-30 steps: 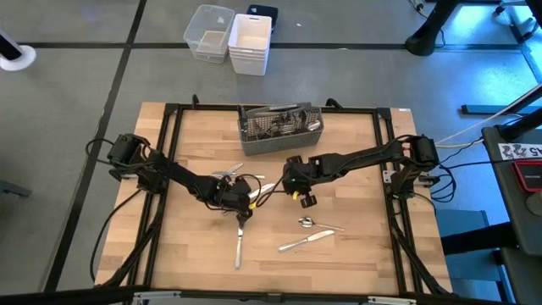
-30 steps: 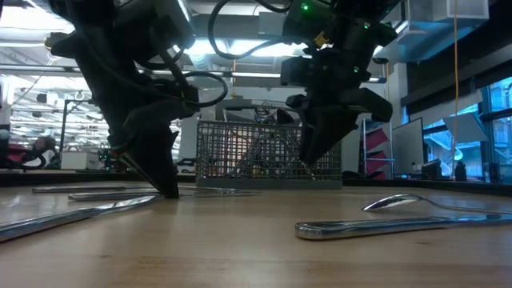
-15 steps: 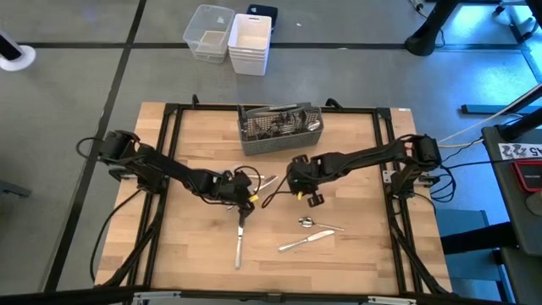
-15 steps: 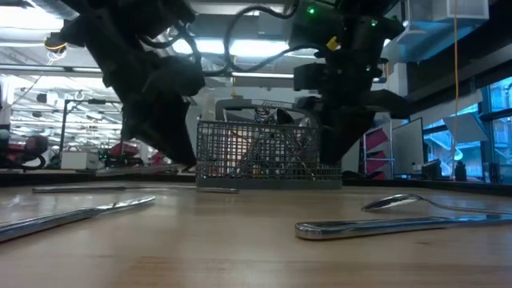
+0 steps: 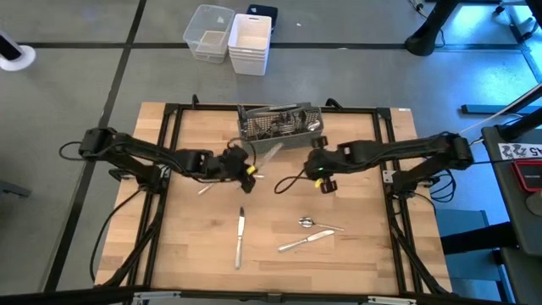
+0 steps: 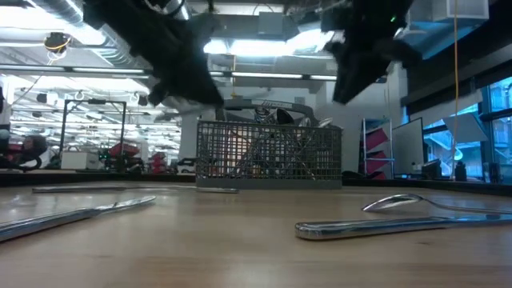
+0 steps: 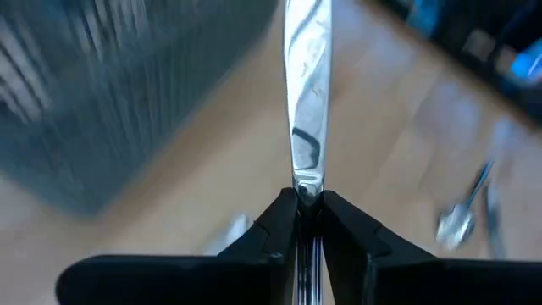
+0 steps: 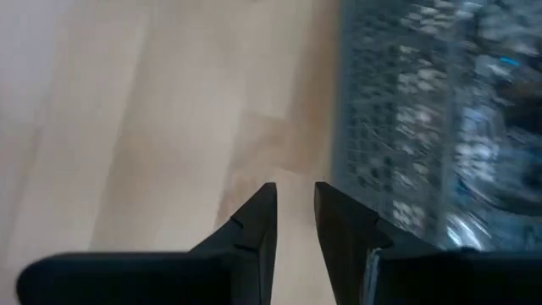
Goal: Sort silverware
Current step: Put the silver table knife into the gray silverware organizer
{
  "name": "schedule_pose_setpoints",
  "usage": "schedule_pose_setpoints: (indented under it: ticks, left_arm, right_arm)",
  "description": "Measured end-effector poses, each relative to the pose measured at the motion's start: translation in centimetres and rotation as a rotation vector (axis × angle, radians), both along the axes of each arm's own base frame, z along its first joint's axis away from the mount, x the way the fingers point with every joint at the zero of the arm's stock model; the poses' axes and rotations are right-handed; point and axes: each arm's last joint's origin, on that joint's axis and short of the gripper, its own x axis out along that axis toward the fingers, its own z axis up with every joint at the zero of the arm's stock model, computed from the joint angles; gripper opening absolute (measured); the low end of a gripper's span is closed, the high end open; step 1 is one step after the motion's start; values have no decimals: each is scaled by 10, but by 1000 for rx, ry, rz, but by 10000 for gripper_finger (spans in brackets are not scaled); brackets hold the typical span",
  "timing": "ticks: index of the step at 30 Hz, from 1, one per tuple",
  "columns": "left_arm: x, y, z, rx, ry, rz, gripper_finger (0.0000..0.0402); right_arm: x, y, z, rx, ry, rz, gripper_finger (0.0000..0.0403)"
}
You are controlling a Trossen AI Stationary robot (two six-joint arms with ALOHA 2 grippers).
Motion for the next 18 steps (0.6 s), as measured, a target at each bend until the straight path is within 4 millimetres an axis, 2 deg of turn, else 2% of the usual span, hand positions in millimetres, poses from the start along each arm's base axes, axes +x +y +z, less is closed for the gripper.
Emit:
schedule_pose_setpoints:
  ticks: [5,11,14,18]
  left_arm:
    - [-9,23,35,150,-164,83,34]
    - [-15,55,58,327,-275,251,36]
    - [-14,72,60,348,-309,314,38]
    - [-12,90,49,363,-249,366,35]
  right_arm:
    - [-26,-1,23,27,-49,-57,83]
    - [-44,-1,35,93,-79,-123,83]
    - [-45,-1,35,94,-79,-126,83]
    - [-44,-1,33,94,-72,-126,83]
